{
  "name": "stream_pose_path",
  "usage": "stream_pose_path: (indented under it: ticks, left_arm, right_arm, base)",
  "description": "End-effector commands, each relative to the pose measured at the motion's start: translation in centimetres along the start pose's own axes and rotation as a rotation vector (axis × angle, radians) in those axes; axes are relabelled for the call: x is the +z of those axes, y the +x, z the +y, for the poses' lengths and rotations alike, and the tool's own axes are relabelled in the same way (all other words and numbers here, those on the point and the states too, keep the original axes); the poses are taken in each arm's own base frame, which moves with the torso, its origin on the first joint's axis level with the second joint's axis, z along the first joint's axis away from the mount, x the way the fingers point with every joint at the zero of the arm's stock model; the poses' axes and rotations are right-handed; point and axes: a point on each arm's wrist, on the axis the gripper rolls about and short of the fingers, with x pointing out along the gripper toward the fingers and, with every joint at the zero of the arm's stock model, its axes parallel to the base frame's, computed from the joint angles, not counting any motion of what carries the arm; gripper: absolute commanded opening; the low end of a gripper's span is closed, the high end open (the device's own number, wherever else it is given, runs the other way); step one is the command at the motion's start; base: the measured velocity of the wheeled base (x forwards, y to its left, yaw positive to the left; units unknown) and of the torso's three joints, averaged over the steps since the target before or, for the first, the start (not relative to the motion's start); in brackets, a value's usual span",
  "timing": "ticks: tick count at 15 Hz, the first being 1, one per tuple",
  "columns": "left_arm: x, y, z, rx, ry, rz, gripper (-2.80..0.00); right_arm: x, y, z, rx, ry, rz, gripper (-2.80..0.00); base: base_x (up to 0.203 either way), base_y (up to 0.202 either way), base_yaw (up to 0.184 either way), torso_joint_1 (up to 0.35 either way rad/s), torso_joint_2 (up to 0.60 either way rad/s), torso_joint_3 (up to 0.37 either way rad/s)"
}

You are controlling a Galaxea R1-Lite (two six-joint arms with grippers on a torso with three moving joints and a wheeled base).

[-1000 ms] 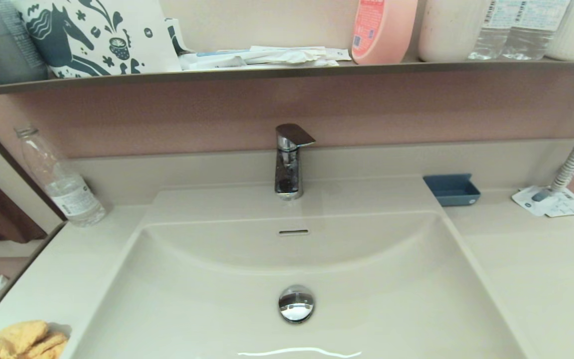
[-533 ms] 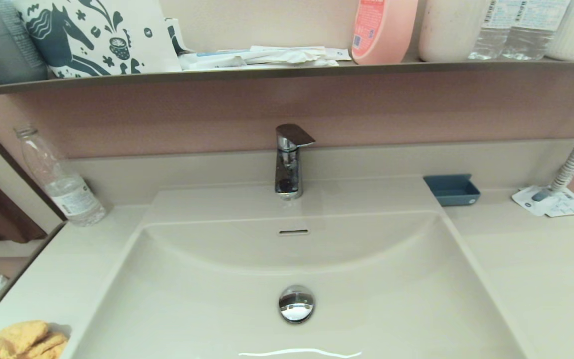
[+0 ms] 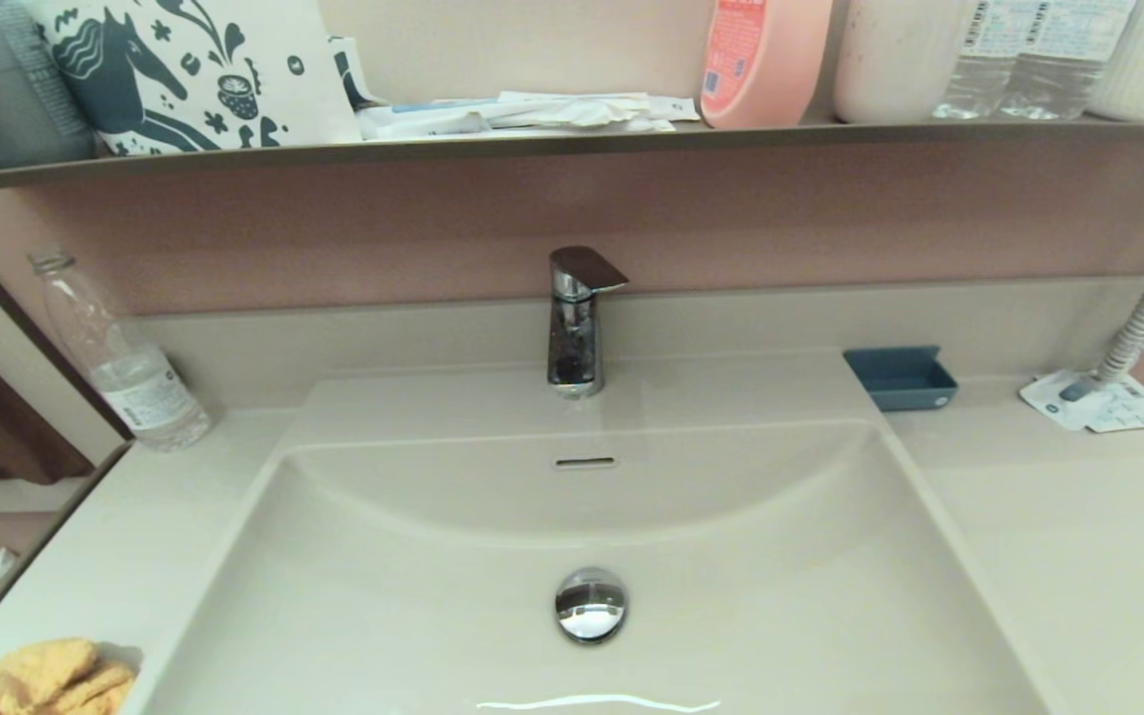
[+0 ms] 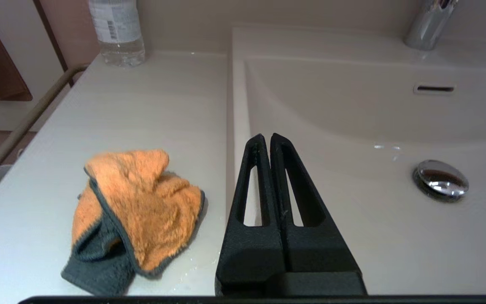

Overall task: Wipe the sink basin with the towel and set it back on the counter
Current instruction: Pick up the cloth

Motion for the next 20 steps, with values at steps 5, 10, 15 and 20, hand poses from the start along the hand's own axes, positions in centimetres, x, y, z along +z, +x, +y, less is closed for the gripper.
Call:
stream_pose_path:
  ticks: [5,10,15,20]
  left_arm:
    - [2.6,4.0,0.1,0.202,0.017,0.283,-2.8]
    - [7.9,6.2,0.1,0.359,0.039,0.508,-2.8]
    - [9.4,11.0,2.0,0.582,0.001,0.729,-2.8]
    - [11.0,13.4,2.7,0.567,-0.056,0.851,0.0]
  right_arm:
    - [0.0,0.0,0.0,0.0,0.0,0.002,-2.8]
    - [0.0,0.0,0.0,0.0,0.002,0.002,-2.8]
    - [0.0,0.0,0.0,0.0,0.001,0.002,-2.8]
    - [0.0,0.0,0.0,0.0,0.001,0.002,-2.8]
  base:
    - [0.0,0.0,0.0,0.0,0.0,0.0]
    - [0.0,0.0,0.0,0.0,0.0,0.0]
    - [0.0,0.0,0.0,0.0,0.0,0.0]
    - [0.0,0.0,0.0,0.0,0.0,0.0]
